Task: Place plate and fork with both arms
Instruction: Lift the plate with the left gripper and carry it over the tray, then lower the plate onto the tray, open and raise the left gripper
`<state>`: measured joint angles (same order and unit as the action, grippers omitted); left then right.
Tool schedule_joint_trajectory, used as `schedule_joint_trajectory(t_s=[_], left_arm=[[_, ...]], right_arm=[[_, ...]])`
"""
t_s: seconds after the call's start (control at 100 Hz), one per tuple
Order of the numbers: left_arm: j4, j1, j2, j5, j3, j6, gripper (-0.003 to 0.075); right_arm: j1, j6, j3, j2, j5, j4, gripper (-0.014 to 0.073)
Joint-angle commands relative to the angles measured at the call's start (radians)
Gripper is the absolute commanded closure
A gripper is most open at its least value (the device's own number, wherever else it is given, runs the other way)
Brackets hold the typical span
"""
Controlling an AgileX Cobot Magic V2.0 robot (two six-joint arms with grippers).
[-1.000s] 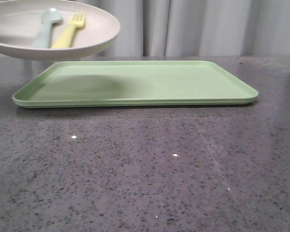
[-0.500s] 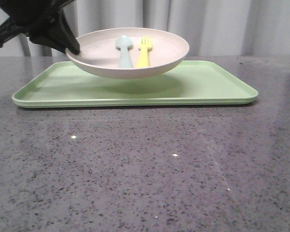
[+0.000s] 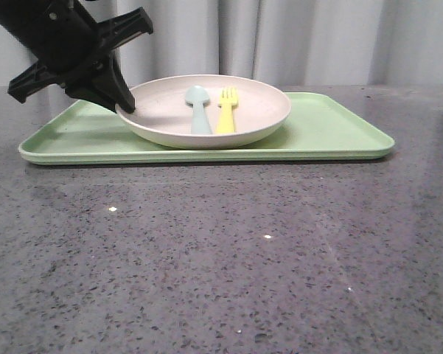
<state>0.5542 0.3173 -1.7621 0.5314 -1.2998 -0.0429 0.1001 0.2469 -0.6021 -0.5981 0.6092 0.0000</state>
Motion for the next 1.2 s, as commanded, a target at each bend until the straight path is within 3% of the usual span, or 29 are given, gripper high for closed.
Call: schedule_joint_trajectory(t_s=[0.0, 0.2, 0.37, 0.8, 0.97, 1.19], left_arm=[[0.025, 0.003, 0.05, -0.064, -0.036, -0.014, 0.0699], [0.003, -0.01, 0.05, -0.064, -0.036, -0.014, 0.0546], [-0.019, -0.012, 0.05, -0.058, -0.036, -0.014, 0.0474], [-0.14, -0.014, 0.204, -0.071, 0.01, -0.014, 0.047], [-0.246, -0.014, 0.365, -0.091, 0.105, -0.014, 0.0472], [-0.328, -0.018, 0.558, -0.087, 0.243, -0.015, 0.0472]], right_arm=[[-0.003, -0.003, -0.033, -0.009, -0.062, -0.005, 0.0165], [-0.003, -0.003, -0.033, -0.009, -0.063, -0.005, 0.0165], [-0.003, -0.003, -0.033, -0.009, -0.063, -0.006, 0.0165], [-0.003, -0.003, -0.053, -0.017, -0.101, -0.006, 0.0165], [0.006, -0.003, -0.14, -0.069, -0.034, -0.006, 0.0165], [0.096, -0.032, -0.293, -0.218, 0.048, -0.009, 0.0174]])
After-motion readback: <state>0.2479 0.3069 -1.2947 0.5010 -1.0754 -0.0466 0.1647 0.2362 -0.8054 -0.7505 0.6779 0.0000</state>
